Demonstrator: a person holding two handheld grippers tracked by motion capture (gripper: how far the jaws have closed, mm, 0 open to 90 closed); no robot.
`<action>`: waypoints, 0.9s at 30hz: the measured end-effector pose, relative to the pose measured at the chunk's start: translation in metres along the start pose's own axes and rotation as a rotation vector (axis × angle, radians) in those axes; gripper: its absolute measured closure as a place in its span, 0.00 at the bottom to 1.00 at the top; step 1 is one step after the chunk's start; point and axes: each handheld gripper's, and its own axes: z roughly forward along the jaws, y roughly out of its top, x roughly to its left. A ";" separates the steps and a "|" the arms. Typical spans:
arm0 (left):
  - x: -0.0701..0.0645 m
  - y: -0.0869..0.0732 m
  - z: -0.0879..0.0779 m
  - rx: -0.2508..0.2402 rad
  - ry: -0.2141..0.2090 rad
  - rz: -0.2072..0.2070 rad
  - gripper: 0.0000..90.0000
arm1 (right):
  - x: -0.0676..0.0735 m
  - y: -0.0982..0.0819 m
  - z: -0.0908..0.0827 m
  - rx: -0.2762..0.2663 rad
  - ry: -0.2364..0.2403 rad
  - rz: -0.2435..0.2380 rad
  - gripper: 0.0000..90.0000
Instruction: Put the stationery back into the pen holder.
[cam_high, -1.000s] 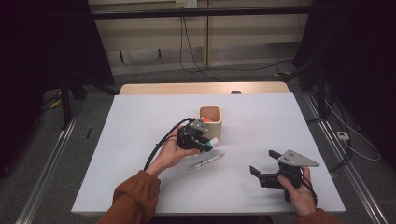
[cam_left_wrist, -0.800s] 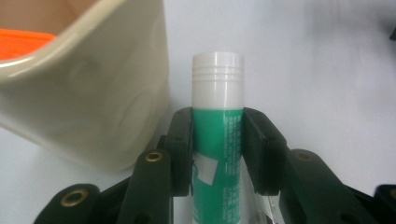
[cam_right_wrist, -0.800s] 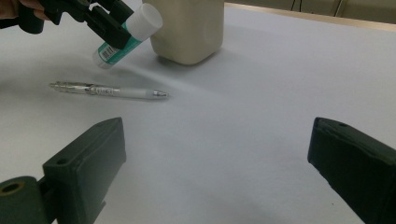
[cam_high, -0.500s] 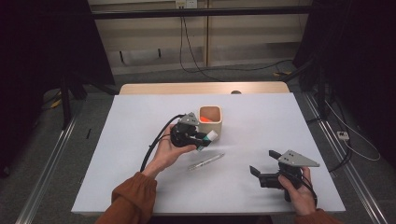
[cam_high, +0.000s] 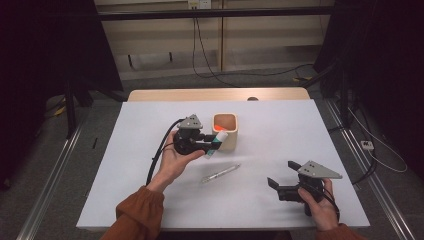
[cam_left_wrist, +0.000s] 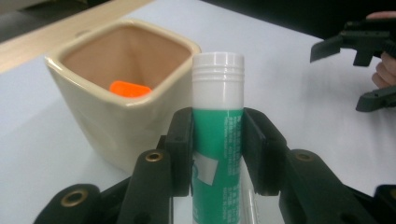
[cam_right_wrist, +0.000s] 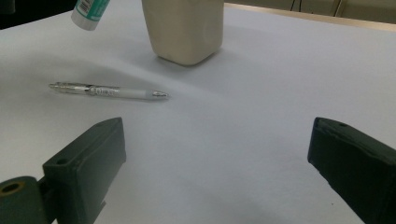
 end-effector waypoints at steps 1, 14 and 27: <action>0.000 0.001 -0.001 -0.008 -0.002 -0.003 0.73 | 0.000 0.000 0.000 0.000 0.000 0.001 0.05; 0.003 0.015 -0.014 -0.099 0.037 -0.002 0.73 | -0.001 0.000 0.000 -0.003 -0.001 0.004 0.05; 0.001 0.024 -0.019 -0.157 0.078 0.008 0.73 | -0.001 0.000 0.000 -0.003 0.000 0.001 0.05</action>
